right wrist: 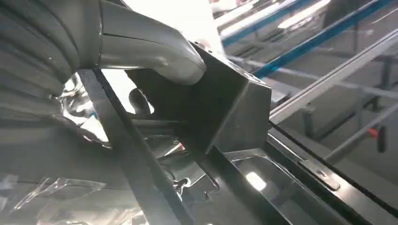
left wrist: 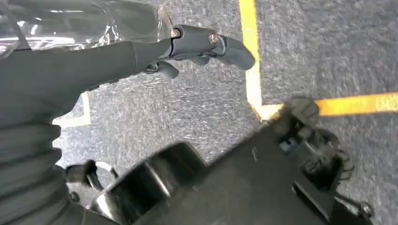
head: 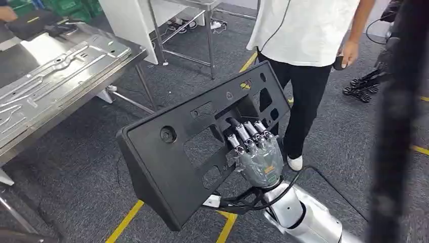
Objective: Take the parts from the cabinet and place them on the table.
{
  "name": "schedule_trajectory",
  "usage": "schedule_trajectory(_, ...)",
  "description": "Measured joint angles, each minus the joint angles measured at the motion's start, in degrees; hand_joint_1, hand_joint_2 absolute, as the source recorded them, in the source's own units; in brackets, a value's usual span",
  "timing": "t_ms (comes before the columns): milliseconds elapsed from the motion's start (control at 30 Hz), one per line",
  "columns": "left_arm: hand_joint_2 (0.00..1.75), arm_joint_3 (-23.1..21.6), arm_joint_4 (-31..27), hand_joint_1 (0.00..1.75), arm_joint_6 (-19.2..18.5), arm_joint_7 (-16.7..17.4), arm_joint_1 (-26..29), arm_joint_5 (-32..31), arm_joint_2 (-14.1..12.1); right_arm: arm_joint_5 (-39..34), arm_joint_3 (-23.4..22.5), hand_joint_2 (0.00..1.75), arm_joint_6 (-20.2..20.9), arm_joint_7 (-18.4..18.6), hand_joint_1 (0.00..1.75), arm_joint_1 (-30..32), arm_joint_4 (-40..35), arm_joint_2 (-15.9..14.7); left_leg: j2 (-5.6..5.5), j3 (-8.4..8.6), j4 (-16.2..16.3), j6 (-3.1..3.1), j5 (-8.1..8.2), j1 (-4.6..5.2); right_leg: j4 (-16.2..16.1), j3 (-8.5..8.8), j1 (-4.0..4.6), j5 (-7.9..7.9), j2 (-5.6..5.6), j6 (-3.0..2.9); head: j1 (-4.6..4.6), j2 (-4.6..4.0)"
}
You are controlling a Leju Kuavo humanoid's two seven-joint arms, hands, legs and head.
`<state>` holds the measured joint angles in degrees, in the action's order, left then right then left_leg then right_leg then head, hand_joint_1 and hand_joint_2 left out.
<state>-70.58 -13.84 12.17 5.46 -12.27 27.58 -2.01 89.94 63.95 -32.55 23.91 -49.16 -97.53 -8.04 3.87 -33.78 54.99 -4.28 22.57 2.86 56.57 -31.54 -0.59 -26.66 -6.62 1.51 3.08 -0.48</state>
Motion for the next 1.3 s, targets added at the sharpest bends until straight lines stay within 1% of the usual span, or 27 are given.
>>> schedule_trajectory(67,1.75,0.0,0.0,0.00,0.0,0.0,0.3,-0.2,0.0,0.0,0.0,1.75,0.0,0.0,1.75,-0.1,0.0,0.3,-1.49,0.45,-0.9,-0.32,-0.12,0.09,-0.4,0.80,-0.02,-0.37,-1.46,0.63,-0.02,0.00)
schedule_trajectory(133,1.75,0.0,0.0,0.00,0.0,-0.1,0.4,-0.4,0.0,0.0,-0.1,1.75,0.0,0.1,1.75,-0.1,0.0,0.4,-2.93,2.30,-2.2,-0.43,-0.81,-0.94,2.6,0.17,-0.18,-1.97,3.23,1.05,-0.04,0.00)
schedule_trajectory(200,1.75,0.0,0.0,0.00,0.0,-0.1,0.0,-0.6,0.2,0.0,-0.1,1.75,-0.2,0.1,1.75,0.0,-0.1,0.3,-4.24,2.46,-2.2,-0.79,-0.94,-1.18,11.7,-4.76,-0.28,-5.97,6.05,1.26,-0.09,0.02)
schedule_trajectory(267,1.75,0.0,0.0,0.00,-0.1,-0.1,0.0,-0.7,0.4,0.0,-0.1,1.75,-0.2,0.0,1.75,0.5,0.0,0.1,-6.01,2.50,-2.2,-0.75,-0.80,-1.26,18.1,-9.18,-0.29,-7.21,6.38,1.61,-0.13,0.02)
schedule_trajectory(300,1.75,0.0,0.0,0.00,-0.1,-0.1,0.1,-0.7,0.5,0.0,0.0,1.75,-0.2,0.0,1.75,0.5,0.0,0.1,-6.88,2.62,-2.1,-0.58,-0.67,-1.42,17.2,-9.44,-0.33,-5.64,6.38,1.74,-0.13,0.02)
schedule_trajectory(333,1.75,0.0,0.0,0.00,-0.1,-0.1,0.3,-0.7,0.5,0.0,0.0,1.75,-0.2,0.0,1.75,0.4,0.0,0.1,-7.78,2.80,-1.9,-0.32,-0.45,-1.64,13.2,-8.10,-0.47,-2.69,6.48,1.96,-0.13,0.02)
schedule_trajectory(400,1.75,0.0,0.0,0.00,-0.2,-0.1,0.3,-0.7,0.5,0.0,0.0,1.75,-0.3,0.0,1.75,0.4,0.0,0.1,-9.31,3.06,-1.1,0.50,0.36,-2.06,2.6,-3.61,-1.19,3.14,8.12,2.68,-0.13,0.02)
schedule_trajectory(433,1.75,0.0,0.0,0.00,-0.2,-0.1,0.3,-0.7,0.4,0.0,0.0,1.75,-0.3,0.0,1.75,0.4,0.1,0.1,-9.81,2.60,-0.5,1.02,0.85,-2.01,0.5,-2.63,-1.72,2.60,11.06,3.05,-0.13,0.02)
schedule_trajectory(467,1.75,0.0,0.0,0.00,-0.2,0.0,0.2,-0.7,0.4,0.0,0.0,1.75,-0.3,0.0,1.75,0.4,0.1,0.2,-10.47,2.04,0.3,1.24,1.23,-1.93,0.2,-2.81,-1.59,2.72,10.35,2.14,-0.18,0.02)
schedule_trajectory(567,1.75,0.0,0.0,0.00,-0.4,0.0,0.5,-0.7,0.3,0.0,0.0,1.75,-0.3,0.0,1.75,0.3,0.1,0.2,-11.61,1.74,-0.1,1.59,1.24,-2.22,0.3,-2.78,-1.25,2.39,8.60,0.80,-0.13,0.02)
schedule_trajectory(600,1.75,0.0,0.0,0.00,-0.4,0.0,0.5,-0.7,0.1,0.0,0.0,1.75,-0.3,0.0,1.75,0.2,0.1,0.3,-10.80,1.69,0.4,1.85,1.67,-2.25,0.2,-2.52,-1.41,2.36,7.91,0.41,-0.11,0.02)
schedule_trajectory(633,1.75,0.0,0.0,0.00,-0.5,0.0,0.4,-0.8,0.2,0.0,0.0,1.75,-0.3,0.1,1.75,0.2,0.1,0.3,-7.83,0.72,2.5,2.22,2.69,-1.96,0.1,-2.26,-1.37,2.16,7.51,0.03,0.02,0.02)
schedule_trajectory(667,1.75,0.0,0.0,0.00,-0.5,0.0,0.3,-0.8,0.2,0.0,0.0,1.75,-0.3,0.1,1.75,0.1,0.1,0.4,-6.04,-1.44,6.7,2.65,4.45,-2.24,0.1,-2.11,-1.27,2.00,6.96,-0.20,0.00,0.02)
schedule_trajectory(733,1.75,0.0,0.0,0.00,-0.5,0.0,-0.2,-0.9,0.2,0.0,0.0,1.75,-0.3,0.2,1.75,0.2,0.1,0.4,-4.80,-6.90,16.4,3.09,7.83,-2.63,0.1,-1.94,-0.99,1.64,5.53,-0.47,0.00,0.02)
schedule_trajectory(767,1.75,0.1,0.0,0.00,-0.6,0.0,-0.4,-0.9,0.2,0.0,0.0,1.75,-0.4,0.2,1.75,0.2,0.2,0.4,-4.66,-8.74,19.3,3.11,8.24,-2.69,0.1,-1.86,-0.94,1.45,4.79,-0.45,0.00,0.02)
schedule_trajectory(800,1.75,0.1,0.0,0.00,-0.6,0.0,-0.6,-1.0,0.2,0.0,0.0,1.75,-0.5,0.2,1.75,0.3,0.2,0.4,-4.59,-9.01,19.2,3.04,7.47,-2.69,0.1,-1.66,-0.85,1.27,4.15,-0.47,0.02,0.02)
schedule_trajectory(867,1.75,0.1,0.0,0.00,-0.8,0.0,-0.5,-1.2,0.3,0.0,0.0,1.75,-0.7,0.2,1.75,0.2,0.2,0.5,-4.00,-5.29,11.0,2.26,2.47,-2.49,0.1,-0.77,-0.57,0.73,2.85,-0.42,0.02,0.02)
schedule_trajectory(900,1.75,0.0,0.0,0.00,-0.9,0.2,-0.4,-1.4,0.3,0.0,0.0,1.75,-0.7,0.2,1.75,0.2,0.2,0.5,-2.60,-2.71,5.6,1.48,-0.22,-2.03,0.1,-0.27,-0.42,0.43,2.26,-0.39,0.00,0.02)
schedule_trajectory(933,1.75,0.0,0.0,0.00,-0.9,0.2,-0.4,-1.5,0.2,0.0,0.0,1.75,-0.9,0.2,1.75,0.2,0.3,0.5,0.88,-0.93,1.2,0.49,-1.45,-1.18,-0.1,0.05,-0.46,0.26,1.75,-0.32,0.00,0.02)
schedule_trajectory(967,1.75,0.0,0.0,0.00,-0.9,0.2,-0.6,-1.6,0.2,0.0,-0.1,1.75,-1.1,0.2,1.75,0.3,0.3,0.5,1.13,-0.61,0.1,0.34,-0.52,-0.67,0.0,0.08,-0.08,-0.06,1.09,0.09,0.04,0.02)
schedule_trajectory(1067,1.75,0.0,0.0,0.00,-0.7,0.2,-0.5,-1.7,0.1,0.0,-0.2,1.75,-1.2,-0.2,1.75,0.5,0.4,0.7,-0.95,-0.94,-0.1,-0.17,-0.37,-0.33,-0.6,0.56,-0.32,-0.35,-1.12,0.99,0.04,0.02)
schedule_trajectory(1100,1.75,0.0,0.0,0.00,-0.7,0.3,-0.4,-1.8,0.1,0.0,-0.3,1.75,-1.2,-0.2,1.75,0.6,0.4,0.9,-1.87,0.63,-1.3,-0.39,-0.97,-0.76,-0.9,1.10,0.02,-0.65,-1.31,1.41,0.00,0.02)
schedule_trajectory(1133,1.75,0.0,0.0,0.00,-0.7,0.3,-0.1,-1.8,0.1,0.0,-0.5,1.75,-1.2,-0.2,1.75,0.8,0.5,0.8,-2.63,1.32,-2.0,-0.21,-1.40,-1.19,0.4,1.10,-0.35,-1.12,2.00,1.53,0.00,0.02)
schedule_trajectory(1167,1.75,0.0,0.0,0.00,-0.7,0.4,-0.3,-1.8,0.1,0.0,-0.6,1.75,-1.3,-0.3,1.75,0.8,0.4,0.8,-3.01,1.60,-2.1,-0.64,-1.49,-1.56,3.3,-0.42,-0.45,-2.67,4.73,1.47,-0.04,0.02)
schedule_trajectory(1233,1.75,0.0,0.0,0.00,-0.7,0.4,-0.6,-1.8,0.2,0.0,-0.7,1.75,-1.5,-0.5,1.75,1.1,0.5,0.7,-4.66,1.91,-2.2,-0.83,-1.29,-1.59,12.7,-5.66,-0.46,-6.25,6.34,1.72,-0.09,0.04)
schedule_trajectory(1267,1.75,0.0,0.0,0.00,-0.7,0.4,-0.5,-1.9,0.2,0.0,-0.8,1.75,-1.5,-0.5,1.75,1.6,0.5,0.5,-5.67,2.06,-2.1,-0.79,-1.12,-1.59,16.6,-8.32,-0.44,-6.93,6.42,1.89,-0.09,0.04)
schedule_trajectory(1300,1.75,0.0,0.0,0.00,-0.7,0.5,-0.3,-1.9,0.2,0.0,-0.8,1.75,-1.5,-0.6,1.75,1.9,0.5,0.5,-6.45,2.27,-2.1,-0.73,-0.96,-1.59,17.3,-9.54,-0.45,-6.24,6.42,1.94,-0.11,0.04)
